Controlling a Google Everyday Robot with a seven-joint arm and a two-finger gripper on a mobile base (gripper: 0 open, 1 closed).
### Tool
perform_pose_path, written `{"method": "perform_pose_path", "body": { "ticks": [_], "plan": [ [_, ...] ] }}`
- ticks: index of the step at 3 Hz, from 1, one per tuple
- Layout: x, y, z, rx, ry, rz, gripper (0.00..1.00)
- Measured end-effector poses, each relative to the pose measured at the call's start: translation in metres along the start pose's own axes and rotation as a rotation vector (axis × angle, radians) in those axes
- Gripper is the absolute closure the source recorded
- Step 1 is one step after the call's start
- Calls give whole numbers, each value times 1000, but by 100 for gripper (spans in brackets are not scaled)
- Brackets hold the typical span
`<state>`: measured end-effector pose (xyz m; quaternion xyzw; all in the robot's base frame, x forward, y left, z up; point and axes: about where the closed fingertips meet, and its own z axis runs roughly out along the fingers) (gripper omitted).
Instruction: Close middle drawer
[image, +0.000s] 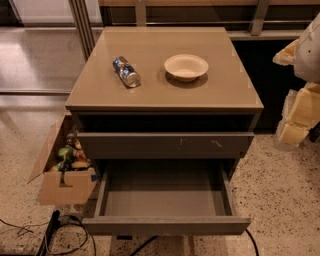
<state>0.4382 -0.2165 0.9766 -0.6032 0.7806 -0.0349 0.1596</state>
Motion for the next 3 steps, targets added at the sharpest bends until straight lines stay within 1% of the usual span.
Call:
{"method": "perform_pose_path", "body": {
  "ticks": [1,2,3],
  "plan": [
    [0,3,-1,14,6,6,0],
    [-1,20,2,36,-16,-8,0],
    [24,62,61,9,-88,-10,0]
  ]
}}
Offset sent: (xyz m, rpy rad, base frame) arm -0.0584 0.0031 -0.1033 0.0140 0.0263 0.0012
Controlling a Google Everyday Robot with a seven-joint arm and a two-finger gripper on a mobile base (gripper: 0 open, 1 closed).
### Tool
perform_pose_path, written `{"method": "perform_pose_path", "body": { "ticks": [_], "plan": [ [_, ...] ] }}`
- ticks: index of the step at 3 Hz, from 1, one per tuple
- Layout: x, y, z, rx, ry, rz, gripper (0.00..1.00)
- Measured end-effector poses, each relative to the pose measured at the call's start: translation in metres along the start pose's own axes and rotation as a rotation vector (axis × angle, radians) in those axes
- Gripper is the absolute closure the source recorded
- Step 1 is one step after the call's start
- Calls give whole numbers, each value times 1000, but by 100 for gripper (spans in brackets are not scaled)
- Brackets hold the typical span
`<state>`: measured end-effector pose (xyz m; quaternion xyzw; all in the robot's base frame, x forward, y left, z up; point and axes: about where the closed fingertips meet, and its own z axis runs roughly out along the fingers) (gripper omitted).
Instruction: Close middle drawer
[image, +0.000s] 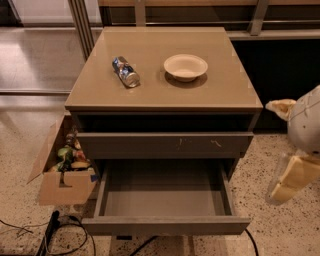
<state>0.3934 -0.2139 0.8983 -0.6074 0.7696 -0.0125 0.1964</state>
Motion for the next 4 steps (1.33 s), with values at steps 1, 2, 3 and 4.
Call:
{"method": "perform_pose_path", "body": {
  "ticks": [1,2,3,4],
  "plan": [
    [24,19,56,-48,-66,-9,3],
    [33,25,83,-80,-83,-3,25],
    [44,36,96,-101,-82,23,49],
    [44,37,96,-101,-81,23,72]
  ]
}}
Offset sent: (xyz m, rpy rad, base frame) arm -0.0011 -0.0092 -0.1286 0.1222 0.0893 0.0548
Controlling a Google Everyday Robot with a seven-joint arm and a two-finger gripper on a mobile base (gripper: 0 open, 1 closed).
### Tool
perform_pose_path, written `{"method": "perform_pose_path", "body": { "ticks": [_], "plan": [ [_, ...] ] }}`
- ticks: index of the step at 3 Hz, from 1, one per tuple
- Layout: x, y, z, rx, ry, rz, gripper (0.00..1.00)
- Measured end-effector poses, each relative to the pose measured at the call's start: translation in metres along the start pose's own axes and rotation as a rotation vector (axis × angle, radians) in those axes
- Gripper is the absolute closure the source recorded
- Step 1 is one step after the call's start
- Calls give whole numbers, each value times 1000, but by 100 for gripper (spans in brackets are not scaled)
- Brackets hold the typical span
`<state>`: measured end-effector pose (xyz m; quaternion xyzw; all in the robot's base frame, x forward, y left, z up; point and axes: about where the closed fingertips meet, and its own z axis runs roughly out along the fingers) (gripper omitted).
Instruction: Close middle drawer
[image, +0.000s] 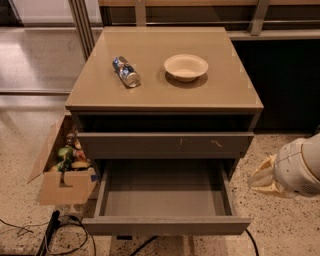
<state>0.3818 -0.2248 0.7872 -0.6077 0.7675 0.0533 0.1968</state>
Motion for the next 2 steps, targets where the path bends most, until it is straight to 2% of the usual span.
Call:
{"method": "perform_pose_path", "body": {
  "ticks": [1,2],
  "plan": [
    [0,0,0,0,0,0,95],
    [2,16,31,-53,-25,35,100]
  ]
}}
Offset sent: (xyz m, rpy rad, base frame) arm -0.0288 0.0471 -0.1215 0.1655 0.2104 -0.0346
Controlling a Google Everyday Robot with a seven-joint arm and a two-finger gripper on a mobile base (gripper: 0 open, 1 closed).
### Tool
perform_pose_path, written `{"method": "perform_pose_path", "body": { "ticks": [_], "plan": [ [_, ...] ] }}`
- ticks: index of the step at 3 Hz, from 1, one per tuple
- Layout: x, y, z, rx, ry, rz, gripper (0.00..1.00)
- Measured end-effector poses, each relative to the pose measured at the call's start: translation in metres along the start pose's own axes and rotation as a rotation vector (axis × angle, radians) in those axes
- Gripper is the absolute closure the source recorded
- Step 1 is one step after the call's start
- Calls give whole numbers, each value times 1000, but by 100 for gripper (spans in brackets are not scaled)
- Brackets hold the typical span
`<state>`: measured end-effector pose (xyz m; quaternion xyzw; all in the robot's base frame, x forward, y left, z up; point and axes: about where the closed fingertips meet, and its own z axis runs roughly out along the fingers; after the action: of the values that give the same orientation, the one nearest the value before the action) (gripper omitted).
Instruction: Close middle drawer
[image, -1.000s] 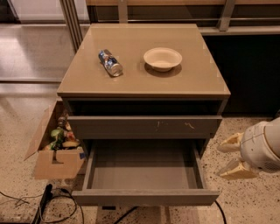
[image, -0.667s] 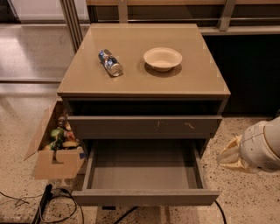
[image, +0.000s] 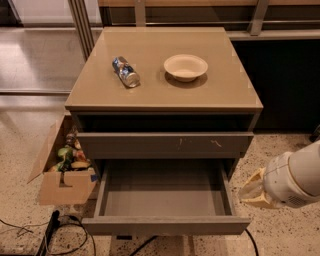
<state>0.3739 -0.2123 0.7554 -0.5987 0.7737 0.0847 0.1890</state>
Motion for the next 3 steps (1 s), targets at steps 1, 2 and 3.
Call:
{"method": "perform_pose_path", "body": {
  "ticks": [1,2,3],
  "plan": [
    [10,26,56,-52,-63,71,100],
    [21,42,100,-38,-158,139,100],
    [31,40,134,19,-220,141,100]
  ]
}}
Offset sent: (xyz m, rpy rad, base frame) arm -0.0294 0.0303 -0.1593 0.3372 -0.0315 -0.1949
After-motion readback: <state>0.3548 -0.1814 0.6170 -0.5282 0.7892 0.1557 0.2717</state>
